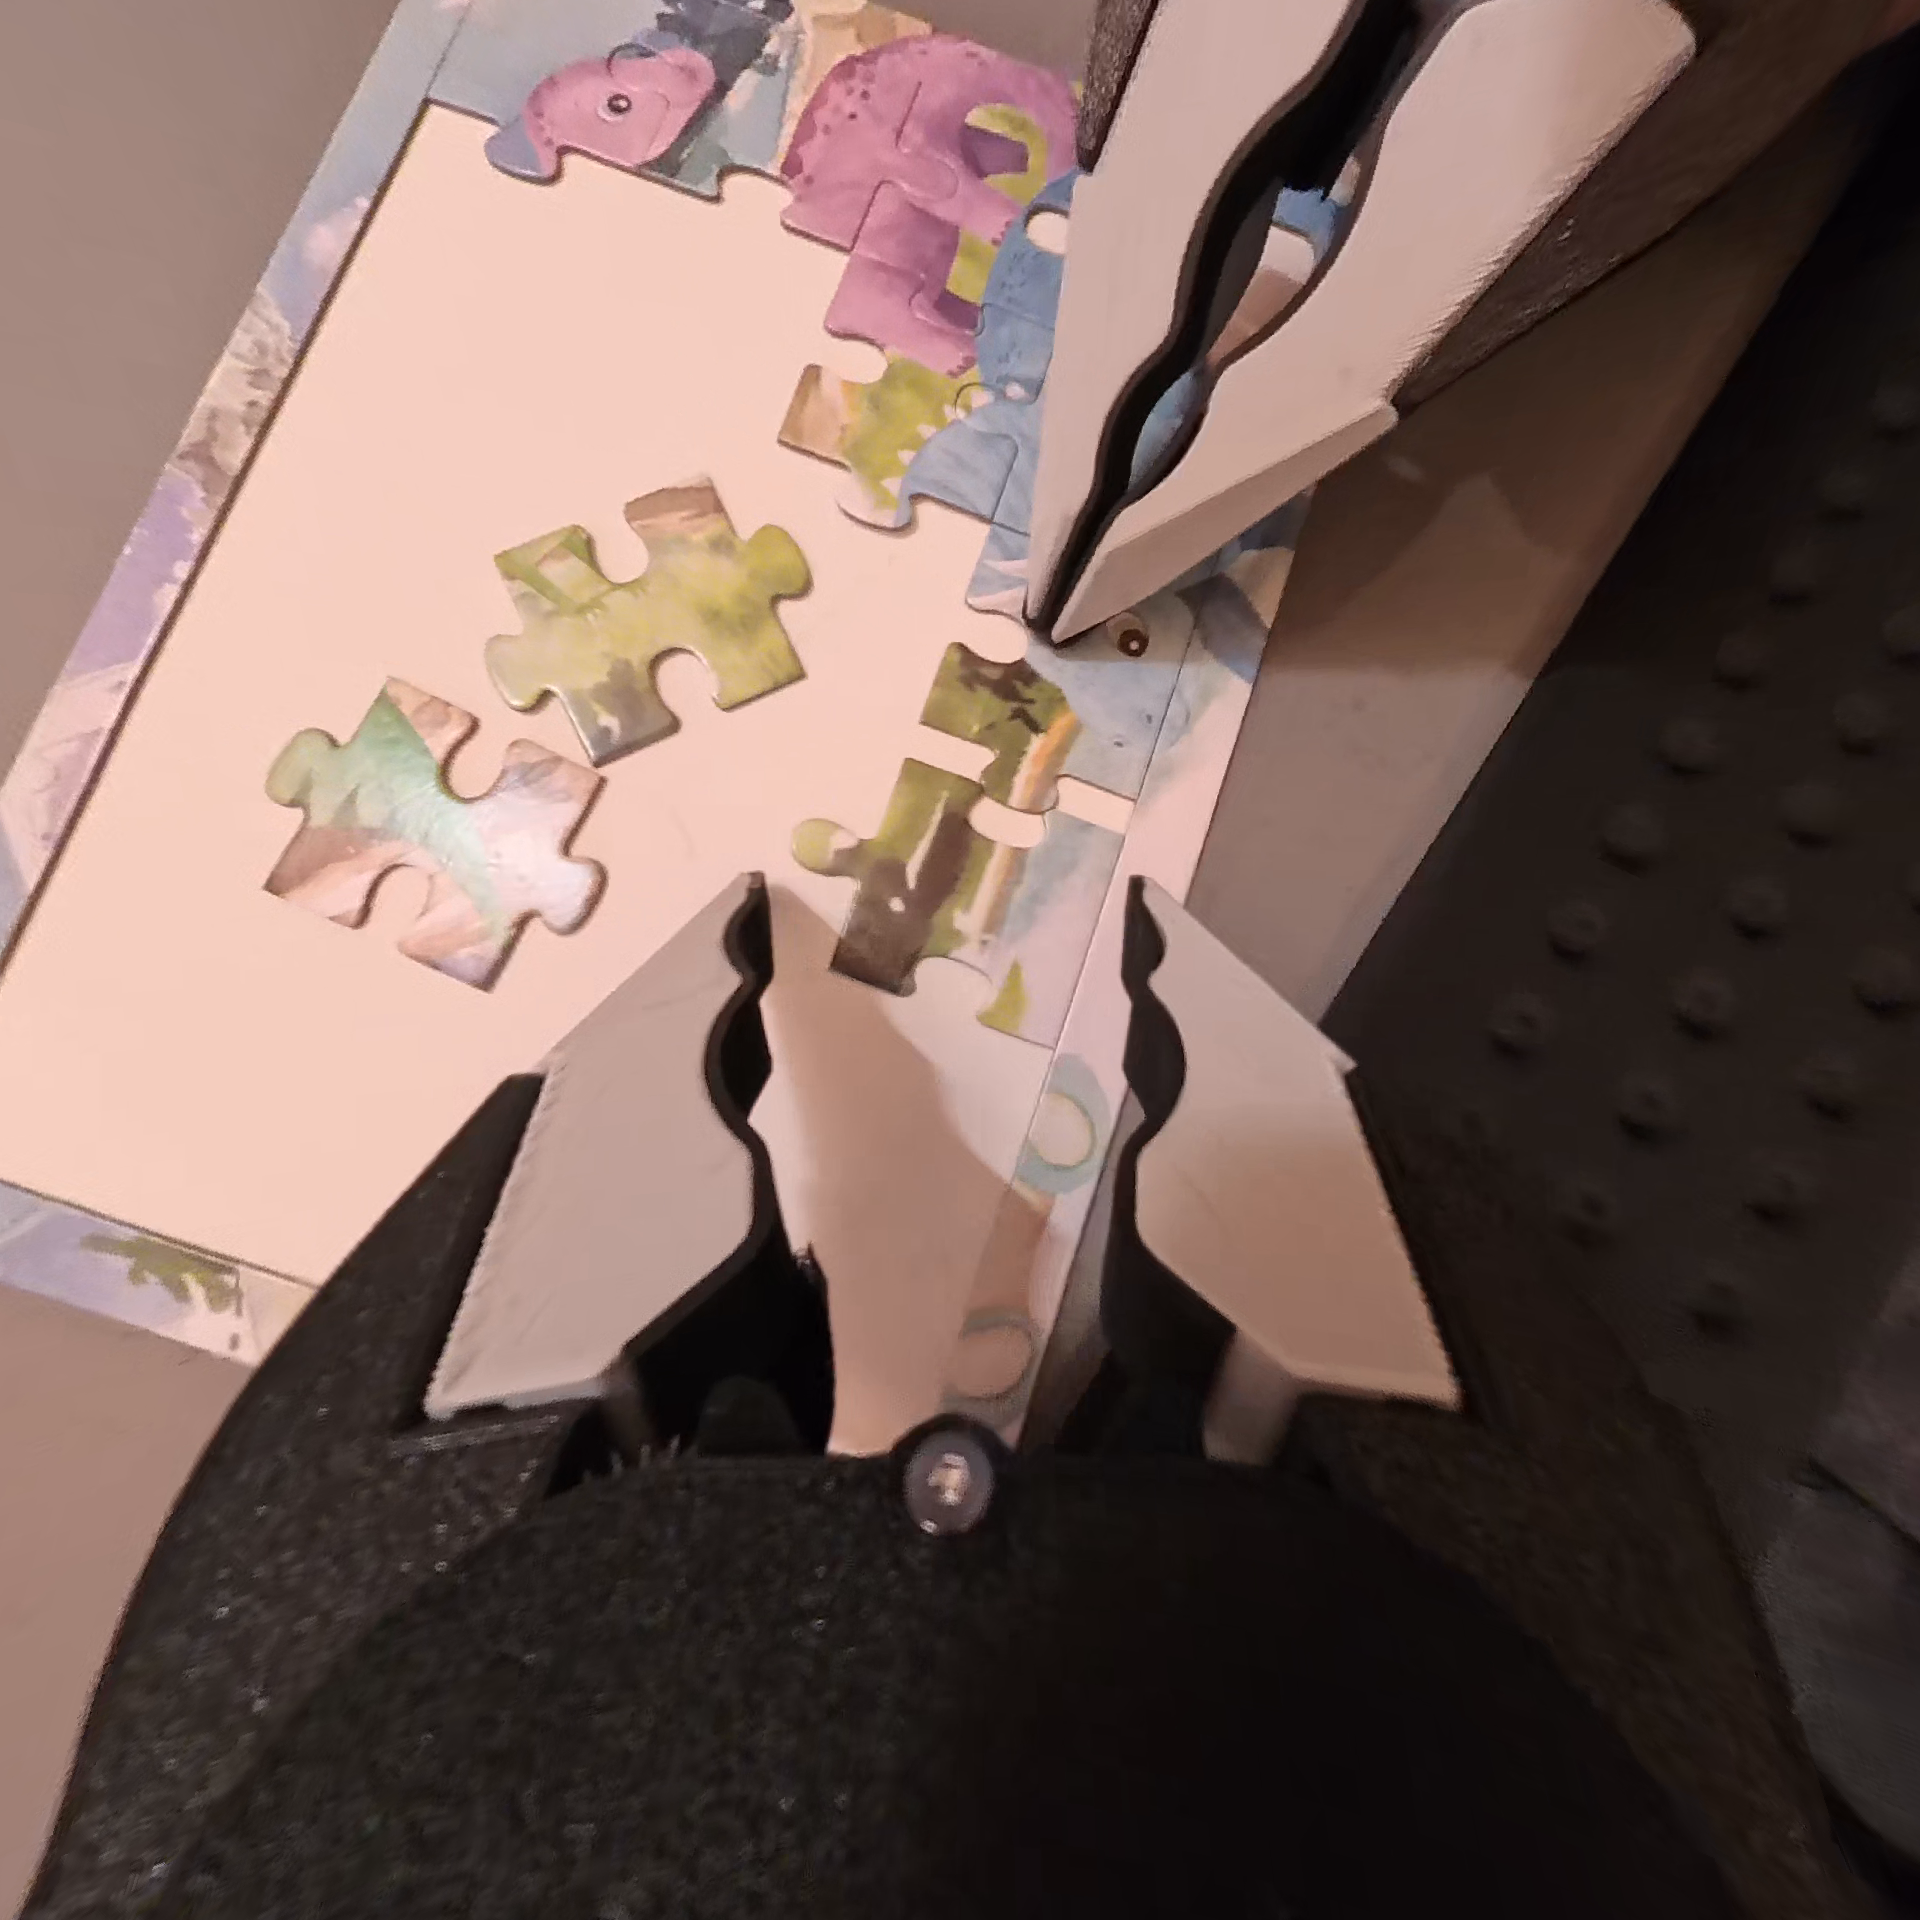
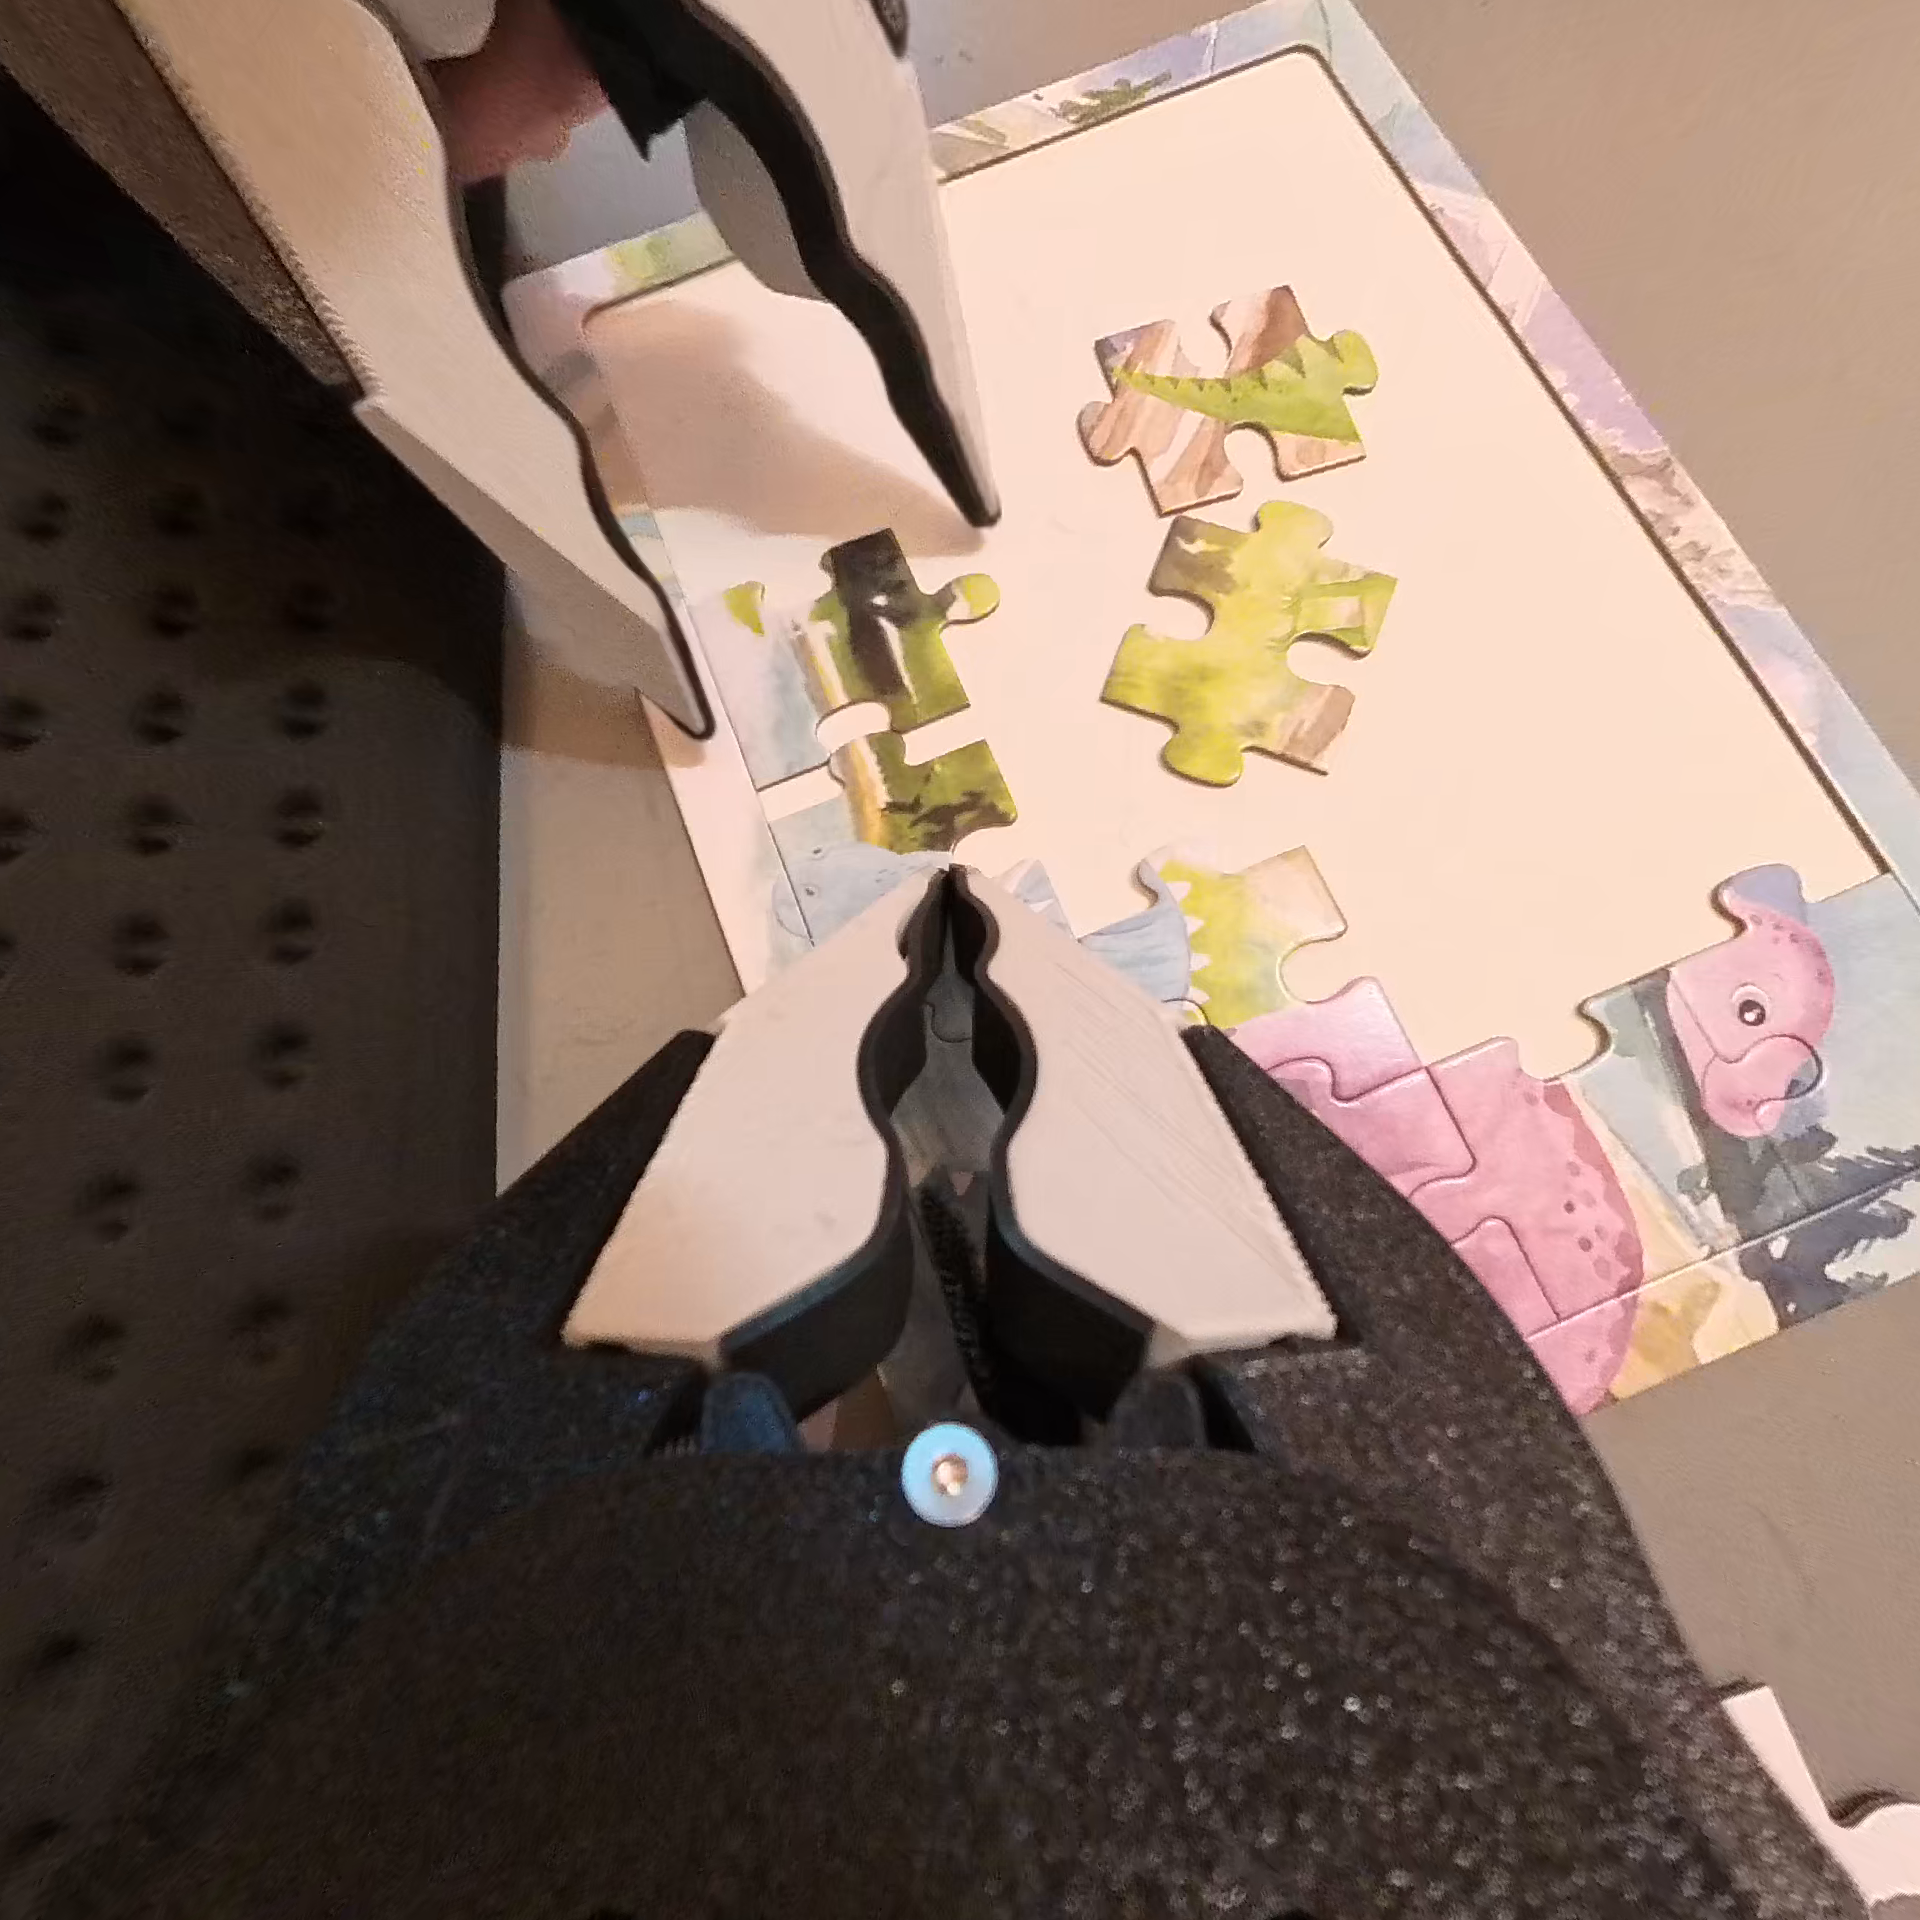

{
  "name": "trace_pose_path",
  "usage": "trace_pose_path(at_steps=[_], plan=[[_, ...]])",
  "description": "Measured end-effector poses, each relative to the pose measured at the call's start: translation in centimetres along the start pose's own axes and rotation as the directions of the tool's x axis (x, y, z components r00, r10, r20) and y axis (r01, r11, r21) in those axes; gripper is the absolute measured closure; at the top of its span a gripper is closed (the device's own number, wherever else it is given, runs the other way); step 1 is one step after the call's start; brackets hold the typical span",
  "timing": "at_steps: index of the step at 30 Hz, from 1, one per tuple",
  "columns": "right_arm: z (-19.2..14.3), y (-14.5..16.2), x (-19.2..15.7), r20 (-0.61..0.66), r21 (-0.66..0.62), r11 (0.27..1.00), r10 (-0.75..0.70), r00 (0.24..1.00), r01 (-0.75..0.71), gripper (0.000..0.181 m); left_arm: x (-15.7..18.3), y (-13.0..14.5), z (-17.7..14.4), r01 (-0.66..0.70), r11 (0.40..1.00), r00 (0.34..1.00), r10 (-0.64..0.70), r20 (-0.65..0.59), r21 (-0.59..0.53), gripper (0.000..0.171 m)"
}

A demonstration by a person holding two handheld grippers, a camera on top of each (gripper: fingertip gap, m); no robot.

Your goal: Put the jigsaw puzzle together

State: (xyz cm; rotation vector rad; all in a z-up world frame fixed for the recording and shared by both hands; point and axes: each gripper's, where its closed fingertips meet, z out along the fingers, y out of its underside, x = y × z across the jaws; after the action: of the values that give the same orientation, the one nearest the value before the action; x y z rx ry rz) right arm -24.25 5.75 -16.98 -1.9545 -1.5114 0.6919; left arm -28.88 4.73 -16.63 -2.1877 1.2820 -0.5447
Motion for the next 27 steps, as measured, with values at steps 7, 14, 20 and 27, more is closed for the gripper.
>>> trace_pose_path(at_steps=[7, 14, 20, 27], plan=[[0.0, 0.0, 0.0, 0.011, 0.005, 1.0, 0.013, 1.0, -0.013, 0.181, 0.5, -0.8, 0.7, -0.009, 1.0, 0.996, 0.01, -0.085, 0.015, 0.104], [0.0, 0.0, 0.0, 0.014, 0.006, 1.0, 0.016, 1.0, -0.016, 0.181, 0.5, -0.7, 0.8, -0.008, 1.0, 0.997, 0.008, -0.077, -0.002, 0.102], [-0.1, 0.0, 0.0, 0.017, 0.007, 1.0, 0.019, 1.0, -0.02, 0.181, 0.8, -0.8, 0.7, 0.01, 1.0, 0.996, -0.009, -0.088, 0.005, 0.098], [-0.1, 0.0, 0.0, 0.019, 0.008, 1.0, 0.022, 1.0, -0.022, 0.181, 2.3, -1.8, 0.1, 0.041, 0.998, 0.983, -0.03, -0.183, 0.055, 0.12]])
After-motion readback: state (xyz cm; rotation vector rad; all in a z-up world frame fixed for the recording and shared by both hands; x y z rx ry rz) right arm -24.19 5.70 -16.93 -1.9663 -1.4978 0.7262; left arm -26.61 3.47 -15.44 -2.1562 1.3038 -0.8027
